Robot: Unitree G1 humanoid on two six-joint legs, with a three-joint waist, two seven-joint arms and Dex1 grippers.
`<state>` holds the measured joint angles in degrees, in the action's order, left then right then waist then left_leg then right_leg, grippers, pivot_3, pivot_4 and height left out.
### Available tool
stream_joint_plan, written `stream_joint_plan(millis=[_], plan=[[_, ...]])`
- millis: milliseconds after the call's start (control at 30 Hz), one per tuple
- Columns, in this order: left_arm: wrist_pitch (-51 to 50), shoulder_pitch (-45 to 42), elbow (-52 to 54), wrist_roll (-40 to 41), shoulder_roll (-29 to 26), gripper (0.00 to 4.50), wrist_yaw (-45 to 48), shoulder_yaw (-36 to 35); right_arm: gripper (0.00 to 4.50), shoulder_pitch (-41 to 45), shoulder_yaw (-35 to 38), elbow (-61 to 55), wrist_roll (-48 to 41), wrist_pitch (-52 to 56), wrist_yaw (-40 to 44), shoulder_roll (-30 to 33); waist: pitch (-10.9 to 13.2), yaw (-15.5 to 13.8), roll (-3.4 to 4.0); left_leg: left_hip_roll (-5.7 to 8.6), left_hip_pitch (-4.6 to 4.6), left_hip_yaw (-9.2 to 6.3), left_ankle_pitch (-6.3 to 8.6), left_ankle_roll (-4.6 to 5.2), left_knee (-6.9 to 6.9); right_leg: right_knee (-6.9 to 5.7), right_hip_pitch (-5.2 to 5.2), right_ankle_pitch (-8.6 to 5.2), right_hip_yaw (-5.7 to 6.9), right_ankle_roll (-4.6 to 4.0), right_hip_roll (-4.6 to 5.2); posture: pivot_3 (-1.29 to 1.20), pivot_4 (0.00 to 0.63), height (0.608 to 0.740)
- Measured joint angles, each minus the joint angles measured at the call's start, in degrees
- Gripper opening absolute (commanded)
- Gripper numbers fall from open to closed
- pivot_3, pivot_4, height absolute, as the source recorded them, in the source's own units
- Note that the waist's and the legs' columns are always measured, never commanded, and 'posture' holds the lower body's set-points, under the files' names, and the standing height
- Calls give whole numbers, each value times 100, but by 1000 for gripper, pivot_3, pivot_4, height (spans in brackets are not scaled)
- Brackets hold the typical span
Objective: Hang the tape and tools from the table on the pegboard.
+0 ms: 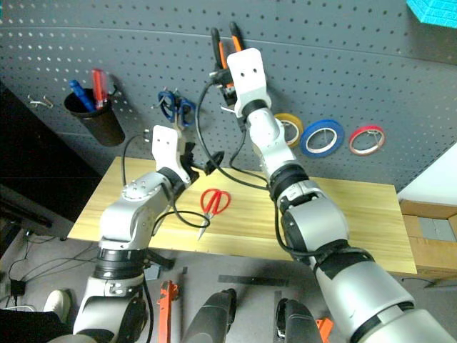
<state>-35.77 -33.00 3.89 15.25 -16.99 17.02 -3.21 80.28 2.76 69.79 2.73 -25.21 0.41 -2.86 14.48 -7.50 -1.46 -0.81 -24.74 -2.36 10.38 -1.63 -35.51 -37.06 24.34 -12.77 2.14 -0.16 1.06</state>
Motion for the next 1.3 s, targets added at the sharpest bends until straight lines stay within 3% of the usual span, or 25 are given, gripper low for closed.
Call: stream_joint_plan(millis=[1300], plan=[[-369,253,485,6,-37,4500,-112,-152,2730,148,41,1,-146,125,-220,-255,64,-30,-1,-2,-1,-7,-8,-12,46,6,13,-12,6,-7,9,394,268,740]])
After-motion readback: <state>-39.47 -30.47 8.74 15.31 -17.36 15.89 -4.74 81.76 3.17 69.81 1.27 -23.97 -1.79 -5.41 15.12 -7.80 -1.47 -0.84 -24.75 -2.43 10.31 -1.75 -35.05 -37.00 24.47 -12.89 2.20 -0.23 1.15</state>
